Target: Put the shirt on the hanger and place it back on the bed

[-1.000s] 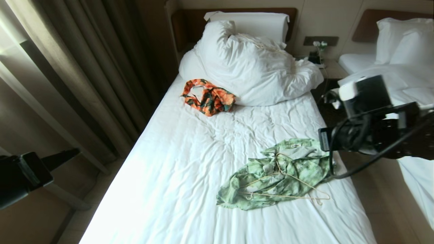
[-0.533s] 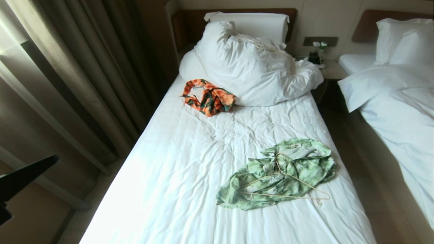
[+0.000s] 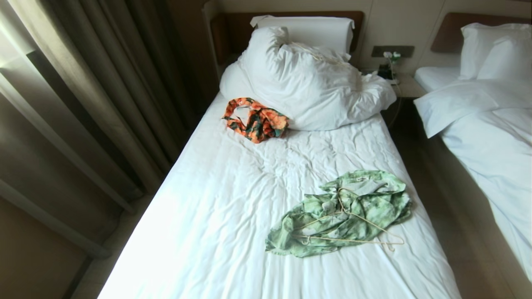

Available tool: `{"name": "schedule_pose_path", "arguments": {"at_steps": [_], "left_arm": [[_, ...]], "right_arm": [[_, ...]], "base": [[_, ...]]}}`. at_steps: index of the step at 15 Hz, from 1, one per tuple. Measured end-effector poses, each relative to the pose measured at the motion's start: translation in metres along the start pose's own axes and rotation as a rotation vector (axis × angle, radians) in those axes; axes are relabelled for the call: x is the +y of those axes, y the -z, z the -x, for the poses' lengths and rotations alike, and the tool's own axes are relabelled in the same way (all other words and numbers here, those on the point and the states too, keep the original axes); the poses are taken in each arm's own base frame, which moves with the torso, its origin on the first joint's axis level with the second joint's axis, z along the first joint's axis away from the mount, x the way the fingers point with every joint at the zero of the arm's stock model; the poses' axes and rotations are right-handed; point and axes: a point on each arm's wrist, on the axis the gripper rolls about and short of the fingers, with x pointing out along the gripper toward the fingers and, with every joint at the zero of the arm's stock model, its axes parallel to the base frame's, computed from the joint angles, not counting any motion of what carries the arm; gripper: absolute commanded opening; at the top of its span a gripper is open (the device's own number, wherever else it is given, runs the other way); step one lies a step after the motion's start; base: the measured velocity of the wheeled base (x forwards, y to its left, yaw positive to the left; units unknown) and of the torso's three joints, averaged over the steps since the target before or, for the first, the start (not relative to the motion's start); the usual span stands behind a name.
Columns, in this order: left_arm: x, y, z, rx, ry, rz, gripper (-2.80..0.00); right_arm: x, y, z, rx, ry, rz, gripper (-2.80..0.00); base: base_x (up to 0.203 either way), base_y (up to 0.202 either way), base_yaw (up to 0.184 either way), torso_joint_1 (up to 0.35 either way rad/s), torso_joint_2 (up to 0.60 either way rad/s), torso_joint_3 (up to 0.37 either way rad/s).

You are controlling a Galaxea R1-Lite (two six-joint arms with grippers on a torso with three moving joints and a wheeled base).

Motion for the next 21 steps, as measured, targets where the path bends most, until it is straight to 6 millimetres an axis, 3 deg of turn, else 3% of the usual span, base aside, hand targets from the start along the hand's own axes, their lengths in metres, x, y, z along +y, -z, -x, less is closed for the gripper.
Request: {"name": "schedule_pose_path", "arguments": {"at_steps": [3, 5, 10, 15, 21], "left_arm": [[0.005, 0.022, 0.012, -0.021, 0.022, -0.029, -2.8], [0.009, 0.037, 0.016, -0.022, 0.047, -0.059, -2.8], [0.022, 0.089, 0.014, 0.029, 0.073, -0.203, -2.8], [0.025, 0.099, 0.012, 0.005, 0.031, -0.318, -2.8], [0.027, 0.104, 0.009, 0.007, 0.027, -0.276, -2.8]], "right_arm": [[-0.009, 0.029, 0.029, -0.009, 0.029, -0.019, -2.8], [-0.007, 0.053, 0.037, 0.02, -0.021, -0.022, -2.8], [0.002, 0.1, 0.017, 0.088, -0.209, -0.017, -2.8], [0.01, 0.141, -0.006, 0.079, -0.374, 0.059, -2.8], [0.008, 0.177, -0.008, 0.065, -0.452, 0.127, -2.8]], "base": [[0.0, 0.0, 0.0, 0.0, 0.0, 0.0], [0.0, 0.0, 0.0, 0.0, 0.0, 0.0], [0.0, 0.0, 0.0, 0.0, 0.0, 0.0], [0.0, 0.0, 0.0, 0.0, 0.0, 0.0], [0.0, 0.0, 0.0, 0.0, 0.0, 0.0]]}}
